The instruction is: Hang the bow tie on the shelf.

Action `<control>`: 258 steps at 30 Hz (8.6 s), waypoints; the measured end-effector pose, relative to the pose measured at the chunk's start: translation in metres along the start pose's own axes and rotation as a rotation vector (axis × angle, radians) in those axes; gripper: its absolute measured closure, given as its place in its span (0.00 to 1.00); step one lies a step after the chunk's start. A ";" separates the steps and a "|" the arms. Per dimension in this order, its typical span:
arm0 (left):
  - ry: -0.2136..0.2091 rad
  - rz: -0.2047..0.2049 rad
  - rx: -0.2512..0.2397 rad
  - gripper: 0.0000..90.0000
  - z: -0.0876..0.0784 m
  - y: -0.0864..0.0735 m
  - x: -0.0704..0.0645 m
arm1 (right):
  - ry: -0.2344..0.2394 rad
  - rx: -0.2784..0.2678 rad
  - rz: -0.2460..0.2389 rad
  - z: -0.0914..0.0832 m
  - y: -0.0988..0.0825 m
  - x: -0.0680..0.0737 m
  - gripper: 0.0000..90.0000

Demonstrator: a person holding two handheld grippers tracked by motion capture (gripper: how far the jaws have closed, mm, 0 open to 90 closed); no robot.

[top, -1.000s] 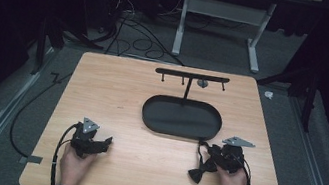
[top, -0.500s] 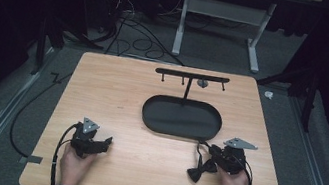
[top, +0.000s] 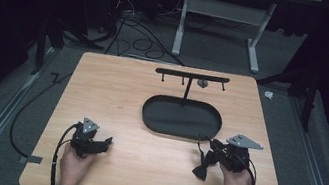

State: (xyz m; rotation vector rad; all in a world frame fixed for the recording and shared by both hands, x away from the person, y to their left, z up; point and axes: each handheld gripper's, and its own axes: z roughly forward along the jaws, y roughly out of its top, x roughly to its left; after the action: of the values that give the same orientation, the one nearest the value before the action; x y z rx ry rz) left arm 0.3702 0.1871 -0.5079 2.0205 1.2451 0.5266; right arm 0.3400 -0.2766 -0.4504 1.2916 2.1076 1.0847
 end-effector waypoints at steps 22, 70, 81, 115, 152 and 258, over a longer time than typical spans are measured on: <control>-0.001 -0.001 0.000 0.25 0.000 0.000 0.000 | -0.029 -0.060 -0.041 -0.024 0.039 -0.010 0.91; -0.002 -0.002 -0.002 0.25 0.000 0.000 0.000 | -0.044 -0.111 0.038 -0.013 0.099 -0.048 0.91; -0.002 -0.002 -0.002 0.25 0.000 0.000 0.000 | -0.051 -0.128 0.047 -0.012 0.109 -0.053 0.91; -0.006 -0.005 -0.002 0.25 0.000 0.000 0.001 | -0.149 -0.101 0.074 0.013 0.139 -0.068 0.90; -0.005 -0.005 -0.001 0.25 0.000 0.000 0.001 | -0.134 -0.088 0.116 0.001 0.124 -0.078 0.66; -0.001 0.001 0.000 0.25 0.000 0.000 0.000 | -0.055 -0.195 0.150 -0.066 0.020 -0.053 0.49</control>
State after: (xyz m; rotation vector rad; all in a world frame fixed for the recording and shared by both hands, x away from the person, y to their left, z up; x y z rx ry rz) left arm 0.3702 0.1870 -0.5080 2.0210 1.2442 0.5258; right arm 0.3291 -0.3442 -0.3966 1.3845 1.8379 1.2674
